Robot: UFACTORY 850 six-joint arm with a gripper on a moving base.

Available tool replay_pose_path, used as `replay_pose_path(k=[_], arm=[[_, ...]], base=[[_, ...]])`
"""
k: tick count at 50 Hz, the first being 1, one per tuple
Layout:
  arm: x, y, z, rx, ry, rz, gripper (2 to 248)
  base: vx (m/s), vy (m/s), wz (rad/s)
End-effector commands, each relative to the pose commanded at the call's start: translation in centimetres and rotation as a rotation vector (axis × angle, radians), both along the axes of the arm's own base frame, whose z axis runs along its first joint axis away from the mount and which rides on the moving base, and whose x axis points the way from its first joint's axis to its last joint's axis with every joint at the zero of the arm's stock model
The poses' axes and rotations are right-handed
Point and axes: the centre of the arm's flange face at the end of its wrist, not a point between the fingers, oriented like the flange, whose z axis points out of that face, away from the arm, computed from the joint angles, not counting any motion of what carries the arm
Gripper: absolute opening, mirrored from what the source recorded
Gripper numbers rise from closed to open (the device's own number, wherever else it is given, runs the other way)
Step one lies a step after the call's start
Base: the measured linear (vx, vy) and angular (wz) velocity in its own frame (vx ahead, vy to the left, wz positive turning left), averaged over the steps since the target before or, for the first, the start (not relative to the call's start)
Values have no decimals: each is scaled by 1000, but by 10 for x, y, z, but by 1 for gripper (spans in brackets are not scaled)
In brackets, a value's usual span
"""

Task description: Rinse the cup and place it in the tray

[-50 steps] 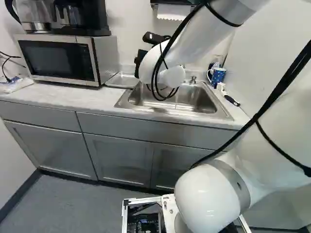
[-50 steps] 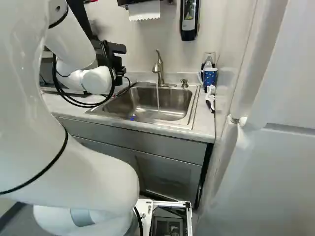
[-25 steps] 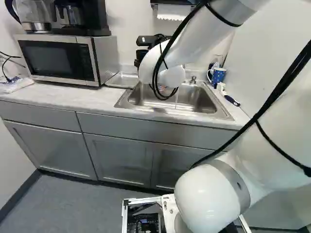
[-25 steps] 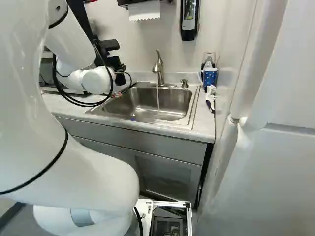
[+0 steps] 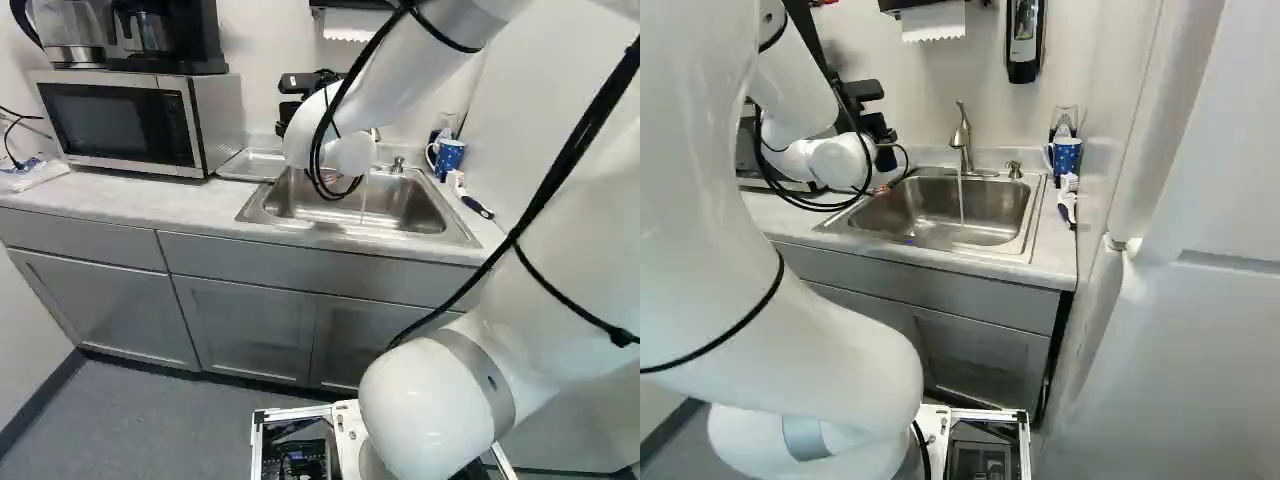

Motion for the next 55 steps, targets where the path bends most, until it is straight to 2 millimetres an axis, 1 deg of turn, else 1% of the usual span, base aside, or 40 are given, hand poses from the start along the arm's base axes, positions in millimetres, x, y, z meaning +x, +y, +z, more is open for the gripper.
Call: replay_pose_path(k=[27,42,55], arm=[[36,37,1,24,10,29,122],[62,55,0,50,17,22,122],[88,71,-11,56,34,24,122]], base=[[0,0,0],[0,0,0],[0,0,0]])
